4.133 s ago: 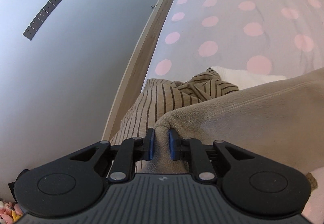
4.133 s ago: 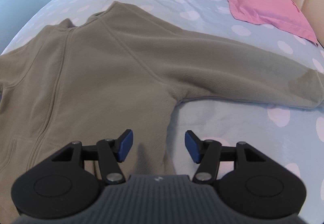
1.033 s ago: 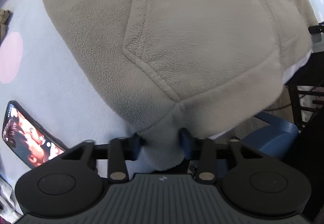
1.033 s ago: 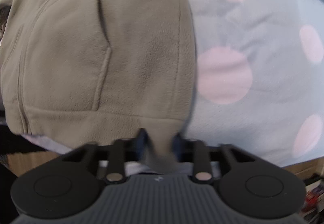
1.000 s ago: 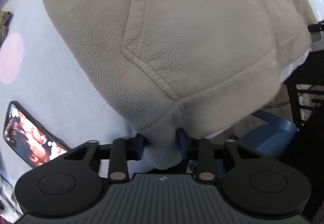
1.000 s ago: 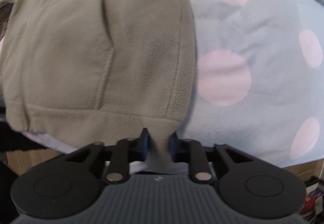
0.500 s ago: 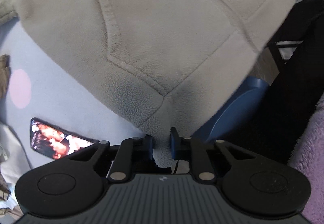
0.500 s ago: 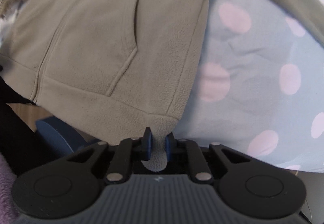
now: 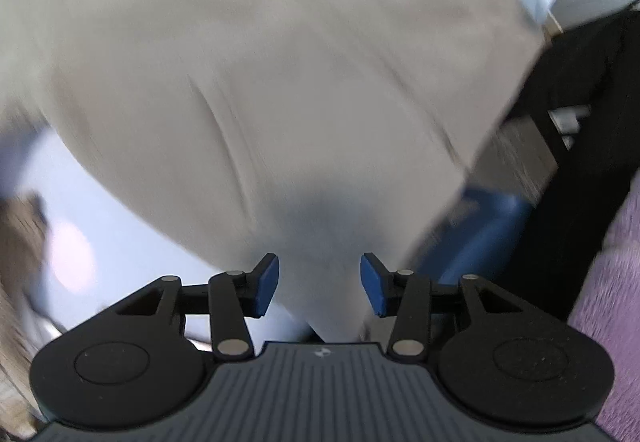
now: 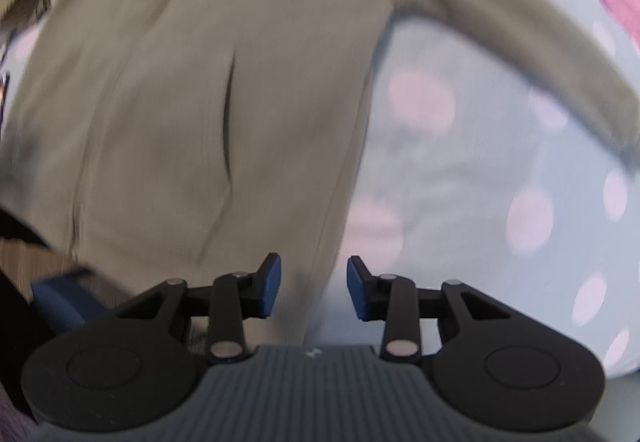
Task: Fold clothes
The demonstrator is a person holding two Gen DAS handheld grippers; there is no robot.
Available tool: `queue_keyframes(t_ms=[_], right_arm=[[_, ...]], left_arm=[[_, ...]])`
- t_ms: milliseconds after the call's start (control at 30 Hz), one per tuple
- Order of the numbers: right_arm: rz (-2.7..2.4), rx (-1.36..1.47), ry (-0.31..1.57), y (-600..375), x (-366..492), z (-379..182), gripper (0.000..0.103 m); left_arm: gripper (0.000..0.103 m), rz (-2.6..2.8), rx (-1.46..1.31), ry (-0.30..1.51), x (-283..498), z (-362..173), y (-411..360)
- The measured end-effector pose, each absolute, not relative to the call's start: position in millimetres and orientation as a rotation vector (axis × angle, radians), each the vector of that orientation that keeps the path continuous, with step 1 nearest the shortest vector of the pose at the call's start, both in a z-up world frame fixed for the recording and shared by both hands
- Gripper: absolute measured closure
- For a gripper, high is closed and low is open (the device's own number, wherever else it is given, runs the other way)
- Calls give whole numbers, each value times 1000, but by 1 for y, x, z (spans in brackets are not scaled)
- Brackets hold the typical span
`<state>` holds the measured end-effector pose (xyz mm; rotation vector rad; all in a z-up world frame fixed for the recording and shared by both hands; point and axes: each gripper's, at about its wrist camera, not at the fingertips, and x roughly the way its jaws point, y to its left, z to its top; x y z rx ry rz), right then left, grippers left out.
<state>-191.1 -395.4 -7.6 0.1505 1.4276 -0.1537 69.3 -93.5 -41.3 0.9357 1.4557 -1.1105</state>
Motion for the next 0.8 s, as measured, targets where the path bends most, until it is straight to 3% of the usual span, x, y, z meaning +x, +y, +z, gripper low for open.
queue_keyframes(t_ms=[233, 333, 533, 600, 700, 800], right_arm=[[-169, 86, 1227, -413, -118, 25, 63], [-182, 97, 1145, -433, -83, 33, 64], [-214, 155, 1034, -477, -1, 34, 62], [-218, 179, 999, -488, 30, 27, 55], [-220, 205, 949, -501, 82, 18, 44], [-191, 193, 899, -507, 130, 9, 39]], left_arm=[[60, -1077, 774, 1291, 129, -11, -141], [60, -1029, 654, 1242, 137, -35, -162], [59, -923, 403, 1114, 220, -34, -188], [52, -905, 343, 1073, 248, -34, -199], [51, -874, 320, 1024, 285, -35, -218], [49, -887, 352, 990, 311, -44, -238]])
